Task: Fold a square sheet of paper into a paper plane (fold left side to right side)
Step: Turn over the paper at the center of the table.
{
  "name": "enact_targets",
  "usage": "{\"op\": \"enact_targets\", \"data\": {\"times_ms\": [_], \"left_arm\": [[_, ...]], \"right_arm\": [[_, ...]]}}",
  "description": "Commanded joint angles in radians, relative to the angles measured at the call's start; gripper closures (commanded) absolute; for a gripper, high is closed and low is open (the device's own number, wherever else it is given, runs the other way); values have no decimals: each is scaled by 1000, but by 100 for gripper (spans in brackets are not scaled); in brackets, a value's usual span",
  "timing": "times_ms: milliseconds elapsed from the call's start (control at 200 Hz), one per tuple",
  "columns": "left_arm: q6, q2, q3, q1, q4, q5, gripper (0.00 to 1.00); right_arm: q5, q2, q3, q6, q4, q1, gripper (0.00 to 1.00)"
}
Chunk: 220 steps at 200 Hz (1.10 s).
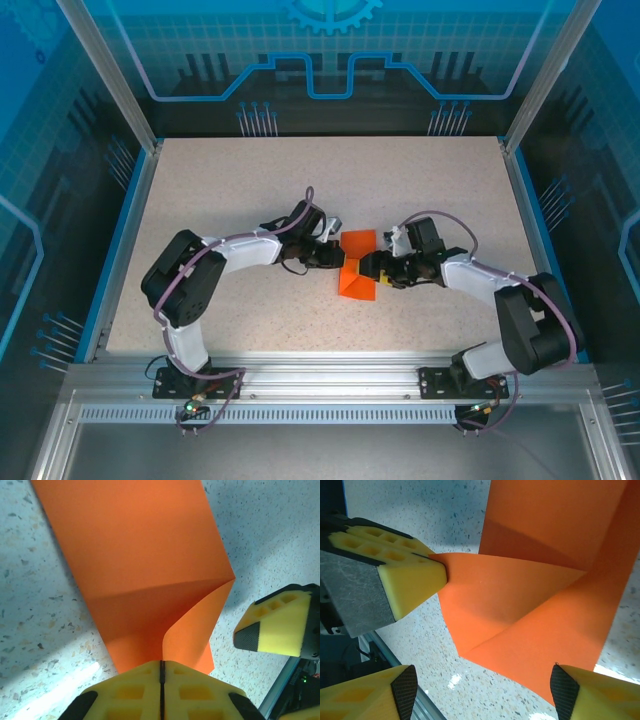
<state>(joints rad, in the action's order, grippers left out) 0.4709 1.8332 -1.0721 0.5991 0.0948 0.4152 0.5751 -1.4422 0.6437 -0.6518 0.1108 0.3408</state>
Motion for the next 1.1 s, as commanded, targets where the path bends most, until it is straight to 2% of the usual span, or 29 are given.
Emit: {"op": "enact_targets", "data": {"times_ms": [0, 260, 345, 505, 685, 745, 860, 960, 1095], "left_arm": [[-7, -19, 15, 0, -8, -13, 91], [-3, -19, 16, -1, -6, -20, 91], [0, -20, 18, 0, -5, -21, 90], [4, -45, 30, -2, 0, -47, 85], [16, -114, 64, -17, -3, -73, 78], [34, -151, 89, -33, -21, -72, 72], [55, -239, 145, -67, -45, -71, 53], [64, -335, 195, -84, -49, -96, 38], [89, -481, 274, -96, -97, -104, 24]], "right_arm": [[25, -36, 35, -33, -56, 19, 28], [23, -138, 80, -44, -88, 34, 32], [35, -171, 90, -48, -107, 35, 36], [33, -193, 87, -65, -158, 41, 51], [25, -168, 89, -53, -168, 41, 78], [21, -148, 93, -39, -164, 40, 87], [17, -99, 114, 0, -133, 36, 97], [32, -40, 137, 51, -104, 26, 96], [80, 67, 167, 117, -78, 4, 93]]}}
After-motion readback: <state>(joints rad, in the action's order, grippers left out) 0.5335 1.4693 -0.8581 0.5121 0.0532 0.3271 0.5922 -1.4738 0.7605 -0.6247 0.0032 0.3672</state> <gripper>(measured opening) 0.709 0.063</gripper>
